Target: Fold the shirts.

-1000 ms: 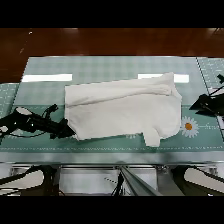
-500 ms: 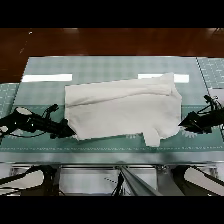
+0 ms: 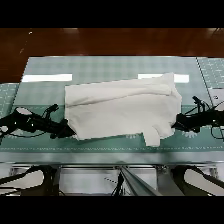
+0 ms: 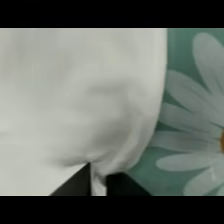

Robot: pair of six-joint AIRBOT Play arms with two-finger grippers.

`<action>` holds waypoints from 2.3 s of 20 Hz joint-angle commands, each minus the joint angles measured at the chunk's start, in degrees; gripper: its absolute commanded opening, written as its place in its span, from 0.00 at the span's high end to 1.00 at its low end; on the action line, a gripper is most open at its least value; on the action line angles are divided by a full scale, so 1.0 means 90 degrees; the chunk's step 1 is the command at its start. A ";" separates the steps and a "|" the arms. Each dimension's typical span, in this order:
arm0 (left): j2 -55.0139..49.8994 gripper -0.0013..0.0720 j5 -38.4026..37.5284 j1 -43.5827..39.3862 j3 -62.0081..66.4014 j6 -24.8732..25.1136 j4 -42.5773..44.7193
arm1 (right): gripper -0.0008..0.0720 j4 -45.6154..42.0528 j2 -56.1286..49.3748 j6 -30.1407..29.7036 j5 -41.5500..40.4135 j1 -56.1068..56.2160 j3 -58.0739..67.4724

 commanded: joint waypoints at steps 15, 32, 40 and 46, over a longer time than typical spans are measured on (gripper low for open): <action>0.0352 0.95 0.1394 -0.0367 0.3206 0.0019 -0.1430 | 0.96 0.2004 -0.0797 -0.0690 -0.2412 0.1008 0.3111; -0.1440 0.20 0.2098 -0.0272 0.3286 -0.0097 -0.1377 | 0.49 0.1919 -0.2844 -0.0175 -0.3684 0.1328 0.3990; -0.1275 0.18 0.0146 0.0491 0.4150 -0.0100 -0.1382 | 0.36 -0.0884 -0.1972 0.0180 -0.2288 0.0134 0.3988; -0.1158 0.19 0.0041 0.0114 0.4160 -0.0097 -0.1384 | 0.16 0.1224 -0.2725 0.0066 -0.1183 -0.0308 0.3988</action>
